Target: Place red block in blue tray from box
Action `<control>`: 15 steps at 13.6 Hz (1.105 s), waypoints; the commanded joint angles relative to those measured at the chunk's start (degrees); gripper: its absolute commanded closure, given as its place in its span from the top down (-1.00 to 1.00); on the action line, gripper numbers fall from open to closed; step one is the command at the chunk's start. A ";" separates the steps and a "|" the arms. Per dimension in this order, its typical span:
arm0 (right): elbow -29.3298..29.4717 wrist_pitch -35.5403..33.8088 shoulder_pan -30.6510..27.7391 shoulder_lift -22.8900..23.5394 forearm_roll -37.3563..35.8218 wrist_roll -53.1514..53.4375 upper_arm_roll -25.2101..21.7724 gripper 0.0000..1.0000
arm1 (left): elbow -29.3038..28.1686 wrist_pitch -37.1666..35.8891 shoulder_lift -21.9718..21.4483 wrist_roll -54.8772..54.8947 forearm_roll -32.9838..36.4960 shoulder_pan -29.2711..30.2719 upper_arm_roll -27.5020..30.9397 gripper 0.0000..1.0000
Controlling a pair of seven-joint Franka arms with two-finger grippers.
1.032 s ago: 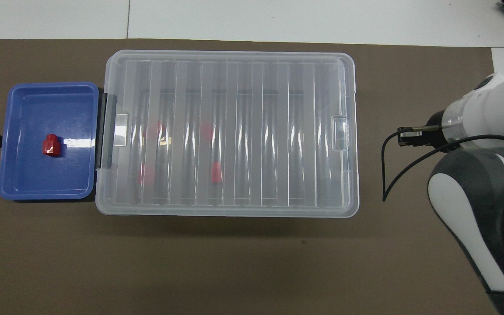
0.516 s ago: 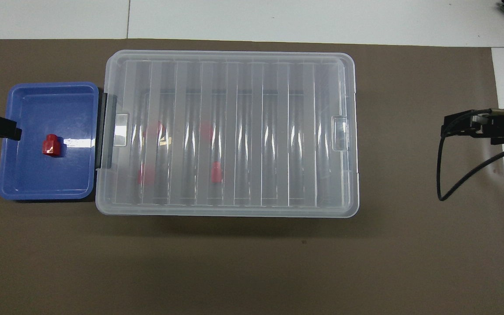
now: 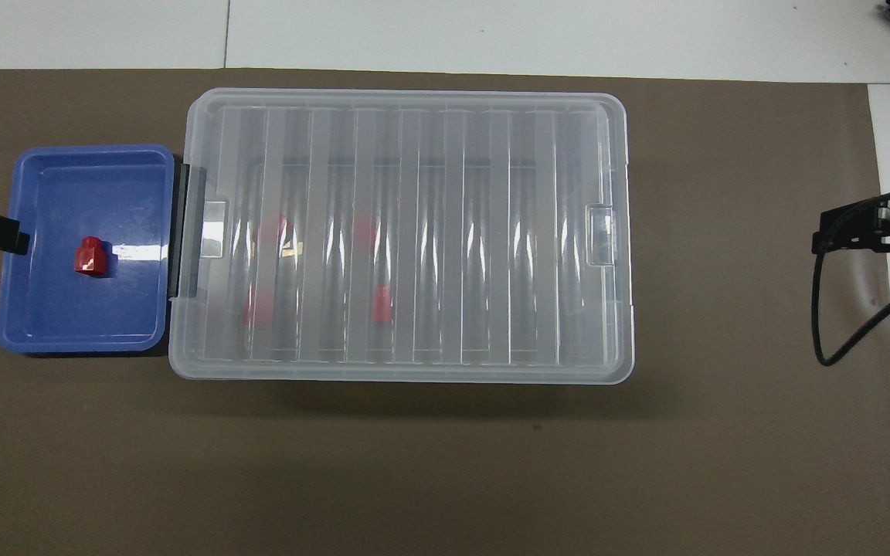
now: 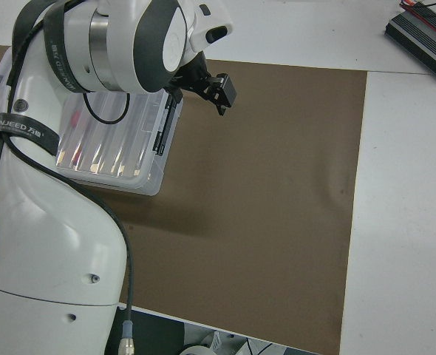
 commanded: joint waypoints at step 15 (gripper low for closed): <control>-1.49 -1.51 -0.16 -0.84 -0.12 -0.13 0.76 1.00 | -4.19 -0.01 -3.13 0.41 0.60 -0.18 0.69 1.00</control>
